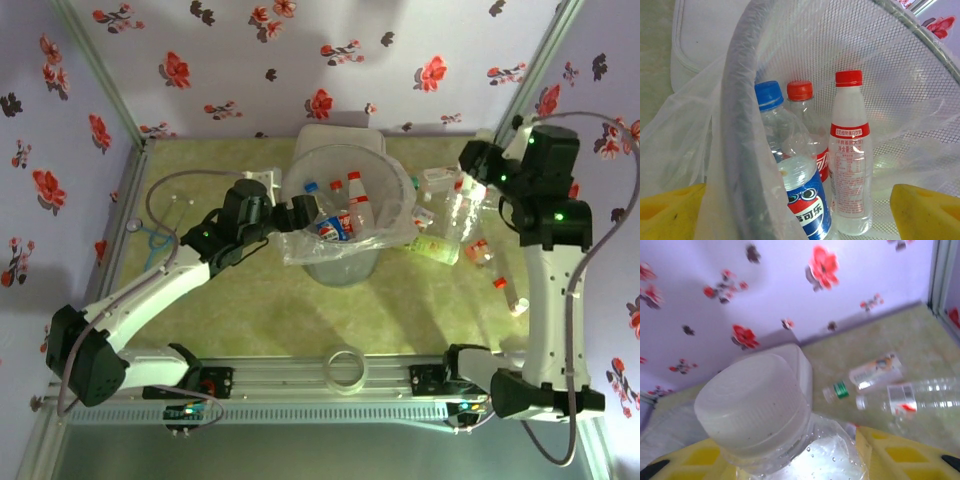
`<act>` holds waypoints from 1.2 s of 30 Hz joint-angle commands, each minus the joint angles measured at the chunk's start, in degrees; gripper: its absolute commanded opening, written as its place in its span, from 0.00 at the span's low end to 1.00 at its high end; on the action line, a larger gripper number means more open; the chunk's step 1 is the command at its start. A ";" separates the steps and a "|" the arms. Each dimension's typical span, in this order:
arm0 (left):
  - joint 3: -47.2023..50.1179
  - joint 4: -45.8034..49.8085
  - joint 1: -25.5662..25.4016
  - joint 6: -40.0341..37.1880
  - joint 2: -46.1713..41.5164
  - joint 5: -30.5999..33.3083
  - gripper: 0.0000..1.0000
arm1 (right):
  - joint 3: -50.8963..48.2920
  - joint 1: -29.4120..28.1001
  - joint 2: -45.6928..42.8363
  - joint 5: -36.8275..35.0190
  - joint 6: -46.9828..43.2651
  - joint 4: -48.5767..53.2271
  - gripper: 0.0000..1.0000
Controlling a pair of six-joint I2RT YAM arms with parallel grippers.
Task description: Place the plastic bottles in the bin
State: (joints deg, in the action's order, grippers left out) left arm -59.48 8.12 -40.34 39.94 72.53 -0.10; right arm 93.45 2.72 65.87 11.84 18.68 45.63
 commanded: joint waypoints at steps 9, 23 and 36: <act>0.60 0.78 0.69 -2.03 1.65 -0.60 0.90 | 14.68 -12.12 6.24 2.15 4.38 -10.70 0.38; 0.90 0.15 0.77 -1.61 1.66 -0.43 0.90 | 13.95 -30.43 19.27 -4.58 -0.61 -11.29 0.38; 1.29 1.68 0.76 -1.16 -0.11 1.22 0.90 | -4.92 -32.06 22.78 -10.33 -2.47 -15.39 0.39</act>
State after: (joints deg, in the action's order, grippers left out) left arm -59.48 6.44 -40.10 40.01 73.12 -0.45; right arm 90.65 -28.69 88.51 4.14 17.47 31.66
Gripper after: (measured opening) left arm 0.903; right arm 0.503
